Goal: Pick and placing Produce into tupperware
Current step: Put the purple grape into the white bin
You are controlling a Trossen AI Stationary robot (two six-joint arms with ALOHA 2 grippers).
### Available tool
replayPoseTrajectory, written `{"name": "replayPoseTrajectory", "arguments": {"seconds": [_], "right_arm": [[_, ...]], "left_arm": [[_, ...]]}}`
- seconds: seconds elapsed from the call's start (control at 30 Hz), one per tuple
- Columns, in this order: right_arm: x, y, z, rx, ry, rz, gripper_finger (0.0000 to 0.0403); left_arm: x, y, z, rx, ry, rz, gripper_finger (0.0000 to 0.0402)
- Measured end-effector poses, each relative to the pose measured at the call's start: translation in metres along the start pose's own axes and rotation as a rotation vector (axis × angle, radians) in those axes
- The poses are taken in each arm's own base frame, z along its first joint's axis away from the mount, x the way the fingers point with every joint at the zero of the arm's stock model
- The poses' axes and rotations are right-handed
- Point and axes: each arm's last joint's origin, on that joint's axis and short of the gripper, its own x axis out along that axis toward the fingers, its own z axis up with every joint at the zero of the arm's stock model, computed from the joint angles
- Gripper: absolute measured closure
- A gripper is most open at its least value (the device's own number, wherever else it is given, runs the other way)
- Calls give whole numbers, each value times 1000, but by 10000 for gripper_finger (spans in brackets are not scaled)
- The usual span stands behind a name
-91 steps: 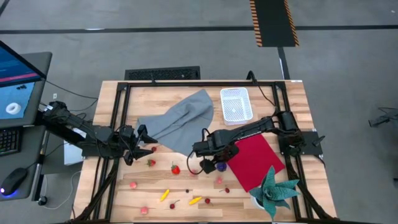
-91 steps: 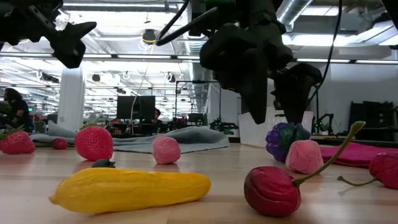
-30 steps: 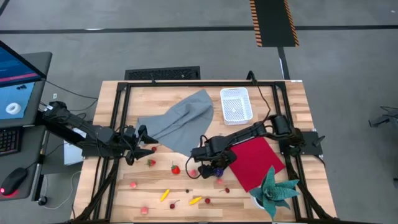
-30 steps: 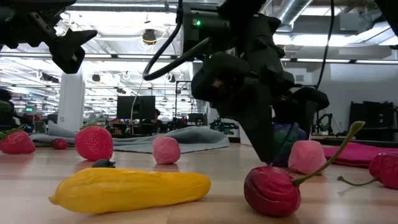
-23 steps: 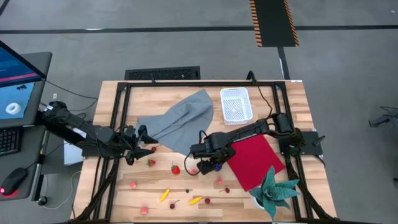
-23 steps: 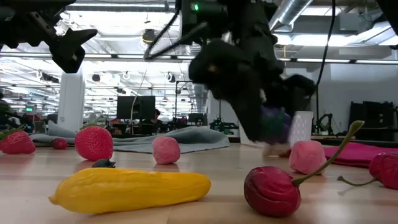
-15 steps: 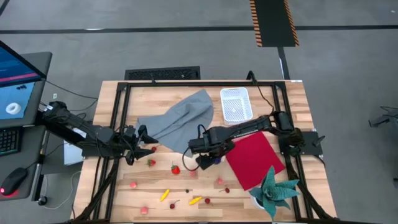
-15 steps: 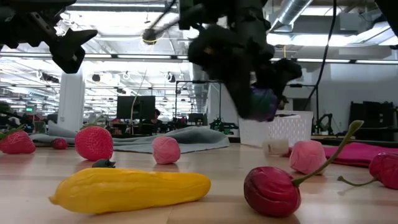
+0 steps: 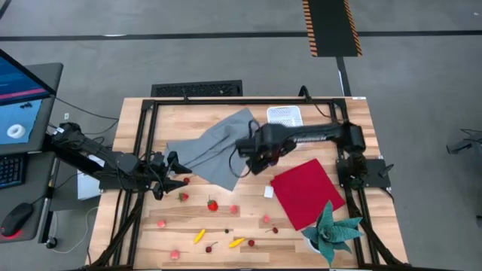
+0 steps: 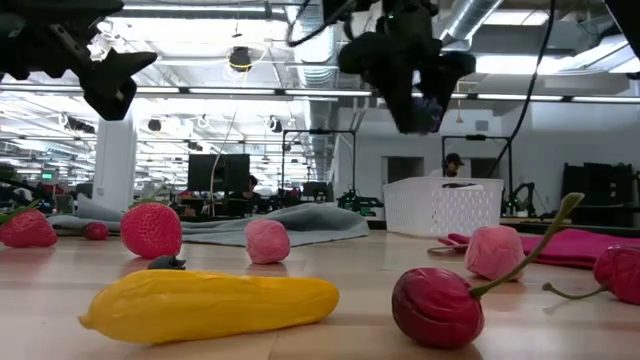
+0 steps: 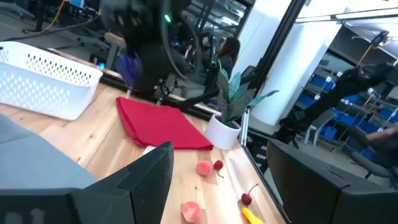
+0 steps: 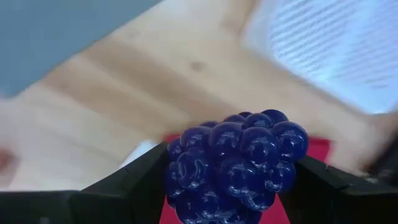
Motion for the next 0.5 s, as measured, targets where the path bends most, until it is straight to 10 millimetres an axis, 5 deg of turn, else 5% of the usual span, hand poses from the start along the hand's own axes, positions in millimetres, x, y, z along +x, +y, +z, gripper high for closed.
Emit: {"name": "replayPoseTrajectory", "arguments": {"seconds": [0.23, 0.5], "right_arm": [[-19, -42, 34, 85, -77, 82, 122], [2, -70, 76, 133, -36, 75, 122]], "left_arm": [[0, 0, 0, 2, 4, 5, 152], [0, 1, -2, -3, 19, 7, 152]]}}
